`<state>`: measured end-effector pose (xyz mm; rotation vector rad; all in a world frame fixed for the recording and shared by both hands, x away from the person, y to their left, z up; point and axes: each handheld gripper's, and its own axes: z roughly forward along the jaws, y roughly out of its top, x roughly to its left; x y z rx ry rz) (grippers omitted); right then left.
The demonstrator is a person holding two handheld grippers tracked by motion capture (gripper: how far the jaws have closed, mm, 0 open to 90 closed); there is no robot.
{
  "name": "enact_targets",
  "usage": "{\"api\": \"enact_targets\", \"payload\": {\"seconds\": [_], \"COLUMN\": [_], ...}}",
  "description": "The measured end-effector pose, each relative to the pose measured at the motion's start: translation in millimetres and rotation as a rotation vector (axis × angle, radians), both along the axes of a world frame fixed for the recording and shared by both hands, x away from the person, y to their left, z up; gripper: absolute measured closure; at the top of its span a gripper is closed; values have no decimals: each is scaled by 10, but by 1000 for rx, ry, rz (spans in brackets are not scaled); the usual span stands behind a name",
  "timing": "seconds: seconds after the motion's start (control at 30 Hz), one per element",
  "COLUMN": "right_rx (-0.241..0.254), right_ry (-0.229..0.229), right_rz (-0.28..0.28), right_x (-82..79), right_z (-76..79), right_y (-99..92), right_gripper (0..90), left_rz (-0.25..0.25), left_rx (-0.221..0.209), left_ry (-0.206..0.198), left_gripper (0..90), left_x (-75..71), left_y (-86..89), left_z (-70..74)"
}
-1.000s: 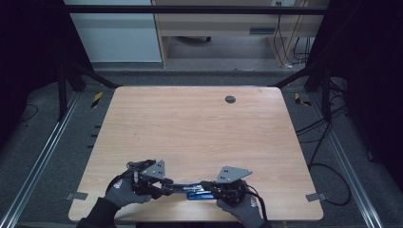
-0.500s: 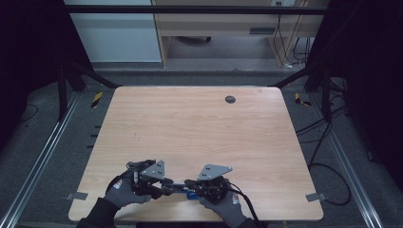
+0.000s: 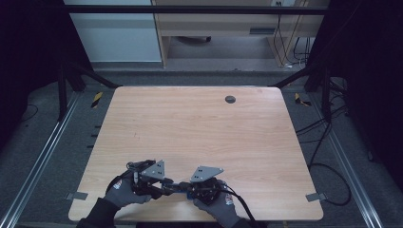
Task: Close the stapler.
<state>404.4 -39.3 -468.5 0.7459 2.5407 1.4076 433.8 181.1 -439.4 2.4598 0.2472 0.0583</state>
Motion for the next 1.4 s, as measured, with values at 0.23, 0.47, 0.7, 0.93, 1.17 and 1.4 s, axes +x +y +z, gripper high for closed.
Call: {"api": "enact_targets", "payload": {"seconds": [0.23,0.47,0.7,0.93,1.17,1.4], "right_rx": [1,7,8,8,6,11], "right_ry": [3,0,0,3,2,2], "right_rz": [-5,-9,-9,-8,-8,-13], "right_x": [2,6,5,8,9,4], "right_z": [-17,-12,-21,-20,-13,5], "right_y": [11,2,5,1,-13,-37], "right_gripper": [900,900,900,900,900,900], "left_rz": [4,23,111,282,371,455], "left_rx": [-7,-44,-127,-185,-204,-229], "left_ry": [-3,-26,-89,-111,-109,-122], "left_gripper": [624,626,624,613,595,593], "left_x": [-1,-33,-68,-26,1,-5], "left_y": [2,44,249,469,529,590], "left_z": [-1,88,279,246,108,38]}}
